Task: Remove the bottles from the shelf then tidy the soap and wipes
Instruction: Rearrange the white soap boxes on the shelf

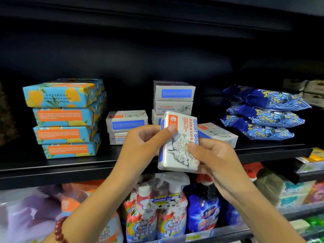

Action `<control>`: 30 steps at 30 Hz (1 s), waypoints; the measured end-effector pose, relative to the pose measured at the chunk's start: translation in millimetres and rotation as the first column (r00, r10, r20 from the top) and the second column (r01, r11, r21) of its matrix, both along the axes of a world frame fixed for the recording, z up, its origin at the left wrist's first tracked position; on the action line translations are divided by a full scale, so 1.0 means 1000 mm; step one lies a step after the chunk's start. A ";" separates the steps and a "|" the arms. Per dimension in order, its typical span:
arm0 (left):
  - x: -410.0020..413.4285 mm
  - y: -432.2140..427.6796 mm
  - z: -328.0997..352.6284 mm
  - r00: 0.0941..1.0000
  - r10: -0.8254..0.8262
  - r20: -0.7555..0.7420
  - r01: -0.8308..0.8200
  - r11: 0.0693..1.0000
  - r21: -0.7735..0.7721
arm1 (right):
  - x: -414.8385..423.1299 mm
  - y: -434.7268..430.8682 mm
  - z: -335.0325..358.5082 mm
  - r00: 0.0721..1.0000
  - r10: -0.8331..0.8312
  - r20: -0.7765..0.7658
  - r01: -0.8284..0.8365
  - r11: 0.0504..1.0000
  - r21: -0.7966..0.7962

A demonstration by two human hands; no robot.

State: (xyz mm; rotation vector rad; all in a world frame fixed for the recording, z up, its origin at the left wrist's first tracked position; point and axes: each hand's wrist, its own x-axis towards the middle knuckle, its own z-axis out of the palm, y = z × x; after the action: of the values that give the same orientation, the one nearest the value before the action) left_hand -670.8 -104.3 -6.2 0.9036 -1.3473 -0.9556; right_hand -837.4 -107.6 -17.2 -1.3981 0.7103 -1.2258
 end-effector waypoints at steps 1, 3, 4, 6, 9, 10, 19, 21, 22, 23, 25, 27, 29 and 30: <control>0.000 -0.001 -0.001 1.000 0.003 -0.002 -0.003 1.000 -0.001 | 0.001 -0.001 0.000 1.000 0.006 -0.010 -0.006 1.000 -0.002; 0.001 -0.003 -0.003 1.000 0.004 0.002 -0.004 1.000 -0.013 | 0.001 -0.003 0.001 0.999 0.011 -0.031 -0.011 1.000 -0.009; 0.002 -0.003 -0.003 1.000 0.005 0.008 -0.005 1.000 -0.029 | 0.000 -0.004 -0.001 0.999 0.013 -0.036 -0.014 1.000 -0.018; 0.002 -0.002 -0.003 0.999 0.011 0.035 -0.008 0.997 -0.076 | 0.000 -0.007 -0.004 0.998 0.027 -0.049 -0.028 0.999 -0.031; 0.000 0.003 -0.001 0.996 0.010 0.089 0.002 0.990 -0.144 | 0.003 -0.007 -0.009 0.997 0.059 -0.057 -0.062 0.996 -0.056; -0.001 0.004 -0.001 0.994 0.015 0.108 0.003 0.987 -0.161 | 0.005 -0.005 -0.007 0.995 0.065 -0.075 -0.071 0.995 -0.071; -0.005 -0.011 -0.007 0.992 0.111 0.057 -0.100 0.979 -0.178 | -0.007 -0.013 0.019 0.821 -0.341 -0.457 0.054 0.845 -0.533; -0.003 -0.018 -0.012 0.994 0.110 0.022 -0.107 0.988 -0.110 | -0.029 -0.025 0.031 0.704 -0.622 -0.341 0.284 0.687 -0.669; -0.002 -0.022 -0.014 0.994 0.106 -0.015 -0.107 0.992 -0.072 | -0.041 -0.034 0.038 0.609 -0.717 -0.339 0.353 0.628 -0.694; -0.002 -0.024 -0.014 0.993 0.105 -0.044 -0.107 0.993 -0.048 | -0.051 -0.044 0.044 0.497 -0.761 -0.416 0.369 0.619 -0.693; -0.001 -0.028 -0.015 0.993 0.105 -0.047 -0.107 0.994 -0.039 | -0.063 -0.064 0.053 0.220 -0.679 -0.701 0.319 0.729 -0.606; -0.003 -0.029 -0.016 0.994 0.105 -0.028 -0.107 0.993 -0.052 | -0.064 -0.077 0.057 0.054 -0.472 -0.880 0.284 0.852 -0.439; -0.003 -0.028 -0.016 0.996 0.088 -0.011 -0.088 0.995 -0.050 | -0.062 -0.086 0.056 0.063 -0.334 -0.940 0.258 0.916 -0.308; -0.003 -0.027 -0.015 0.997 0.074 -0.006 -0.074 0.996 -0.047 | -0.063 -0.090 0.055 0.088 -0.307 -0.948 0.257 0.926 -0.276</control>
State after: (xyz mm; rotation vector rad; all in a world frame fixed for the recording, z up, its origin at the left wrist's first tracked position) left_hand -673.6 -130.9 -21.5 0.9089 -1.3183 -0.8652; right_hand -900.5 -197.5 37.8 -2.1383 2.0016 -0.3239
